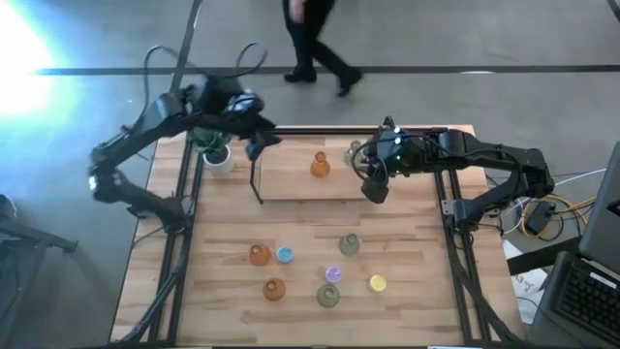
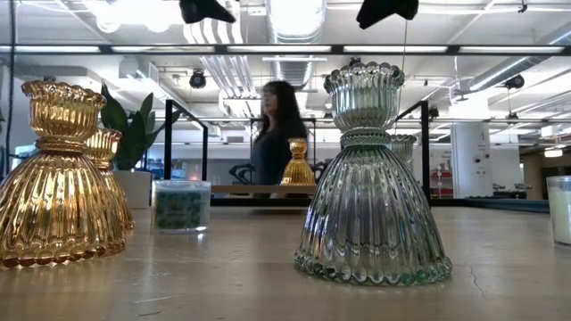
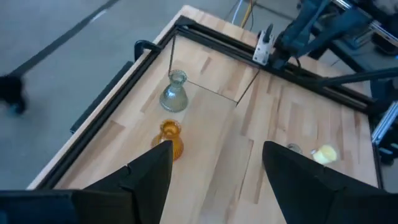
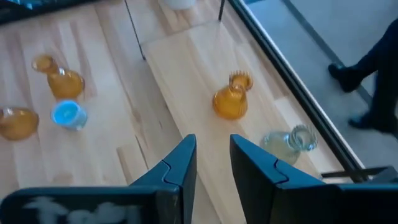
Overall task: Pick & Place candle stick holders
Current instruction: Put the top yellow glass candlestick on the shelf
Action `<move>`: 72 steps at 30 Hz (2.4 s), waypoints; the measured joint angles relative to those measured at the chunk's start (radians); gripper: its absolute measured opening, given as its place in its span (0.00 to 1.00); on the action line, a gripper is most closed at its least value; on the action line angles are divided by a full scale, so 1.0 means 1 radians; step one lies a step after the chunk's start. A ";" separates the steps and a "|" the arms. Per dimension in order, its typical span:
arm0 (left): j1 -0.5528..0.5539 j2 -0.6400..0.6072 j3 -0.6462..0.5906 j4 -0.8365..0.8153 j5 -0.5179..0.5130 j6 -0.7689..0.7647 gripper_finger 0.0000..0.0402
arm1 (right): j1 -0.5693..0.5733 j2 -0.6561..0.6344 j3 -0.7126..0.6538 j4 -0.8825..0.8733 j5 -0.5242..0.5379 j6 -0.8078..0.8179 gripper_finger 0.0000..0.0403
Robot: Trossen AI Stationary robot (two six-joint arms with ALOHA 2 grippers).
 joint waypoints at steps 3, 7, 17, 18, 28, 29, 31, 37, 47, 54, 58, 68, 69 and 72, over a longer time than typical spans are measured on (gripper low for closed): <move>0.000 -0.127 -0.143 0.083 -0.004 -0.047 0.63 | -0.033 0.000 0.000 0.032 -0.051 -0.017 0.22; 0.000 -0.297 -0.311 0.202 -0.028 -0.108 0.63 | -0.104 0.015 0.000 0.090 -0.183 -0.036 0.20; 0.001 -0.606 -0.573 0.332 -0.113 -0.210 0.63 | -0.234 0.200 0.109 0.179 -0.375 -0.202 0.19; 0.001 -0.625 -0.585 0.332 -0.119 -0.214 0.63 | -0.245 0.229 0.138 0.166 -0.375 -0.224 0.20; 0.001 -0.701 -0.633 0.330 -0.132 -0.202 0.63 | -0.328 0.568 0.482 -0.115 -0.401 -0.381 0.20; 0.001 -0.701 -0.633 0.330 -0.132 -0.205 0.63 | -0.334 0.596 0.508 -0.139 -0.400 -0.399 0.19; 0.001 -0.701 -0.633 0.330 -0.131 -0.206 0.63 | -0.342 0.646 0.554 -0.183 -0.398 -0.431 0.18; 0.001 -0.702 -0.633 0.329 -0.131 -0.198 0.63 | -0.365 0.755 0.635 -0.233 -0.397 -0.490 0.17; 0.001 -0.702 -0.633 0.326 -0.131 -0.196 0.63 | -0.401 0.809 0.640 -0.254 -0.398 -0.509 0.17; 0.001 -0.702 -0.633 0.326 -0.131 -0.196 0.63 | -0.404 0.833 0.639 -0.254 -0.445 -0.509 0.15; 0.001 -0.703 -0.633 0.326 -0.131 -0.196 0.63 | -0.405 0.854 0.638 -0.248 -0.446 -0.506 0.16; 0.001 -0.702 -0.633 0.322 -0.131 -0.196 0.63 | -0.405 0.879 0.638 -0.220 -0.443 -0.501 0.18; 0.001 -0.702 -0.633 0.321 -0.131 -0.196 0.63 | -0.405 0.881 0.638 -0.218 -0.443 -0.501 0.17; 0.001 -0.702 -0.633 0.321 -0.131 -0.196 0.63 | -0.407 0.884 0.639 -0.218 -0.443 -0.500 0.16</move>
